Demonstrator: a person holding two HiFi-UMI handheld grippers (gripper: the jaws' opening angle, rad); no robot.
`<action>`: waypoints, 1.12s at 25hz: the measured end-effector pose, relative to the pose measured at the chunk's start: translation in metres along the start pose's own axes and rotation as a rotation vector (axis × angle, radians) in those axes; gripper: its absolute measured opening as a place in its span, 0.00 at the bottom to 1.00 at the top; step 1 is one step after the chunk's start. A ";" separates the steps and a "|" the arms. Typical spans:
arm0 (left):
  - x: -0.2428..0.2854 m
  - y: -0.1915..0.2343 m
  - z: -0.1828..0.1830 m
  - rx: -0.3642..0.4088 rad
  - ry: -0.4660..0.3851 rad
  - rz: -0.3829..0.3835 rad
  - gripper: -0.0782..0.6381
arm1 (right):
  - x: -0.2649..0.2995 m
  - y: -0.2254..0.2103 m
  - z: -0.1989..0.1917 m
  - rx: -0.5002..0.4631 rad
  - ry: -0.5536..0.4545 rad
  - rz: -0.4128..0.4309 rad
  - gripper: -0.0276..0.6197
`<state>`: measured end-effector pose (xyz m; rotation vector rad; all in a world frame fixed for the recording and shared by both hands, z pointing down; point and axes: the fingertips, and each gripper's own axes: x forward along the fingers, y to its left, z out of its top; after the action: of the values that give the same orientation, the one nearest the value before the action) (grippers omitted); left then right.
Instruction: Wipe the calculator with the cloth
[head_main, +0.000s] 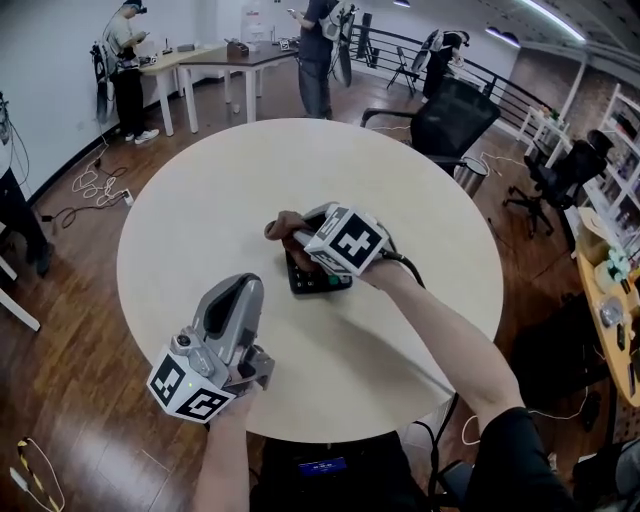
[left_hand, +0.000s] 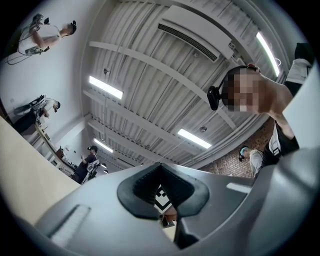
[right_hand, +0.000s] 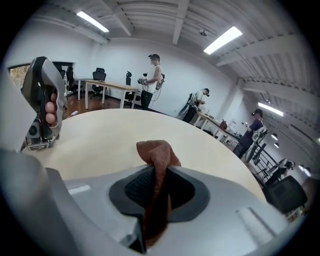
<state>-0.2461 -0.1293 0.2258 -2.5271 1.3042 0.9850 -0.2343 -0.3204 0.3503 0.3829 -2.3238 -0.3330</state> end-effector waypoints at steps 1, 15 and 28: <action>0.000 0.000 0.000 -0.001 0.002 0.000 0.11 | -0.003 -0.003 -0.004 0.008 0.001 -0.007 0.12; 0.000 0.003 0.000 -0.015 -0.006 0.005 0.11 | -0.061 -0.071 -0.069 0.124 0.038 -0.214 0.12; -0.004 0.006 0.003 -0.036 -0.029 0.021 0.11 | -0.008 0.024 0.000 -0.262 0.005 -0.072 0.12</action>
<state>-0.2544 -0.1290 0.2272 -2.5210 1.3191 1.0547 -0.2336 -0.2958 0.3534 0.3368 -2.2286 -0.6624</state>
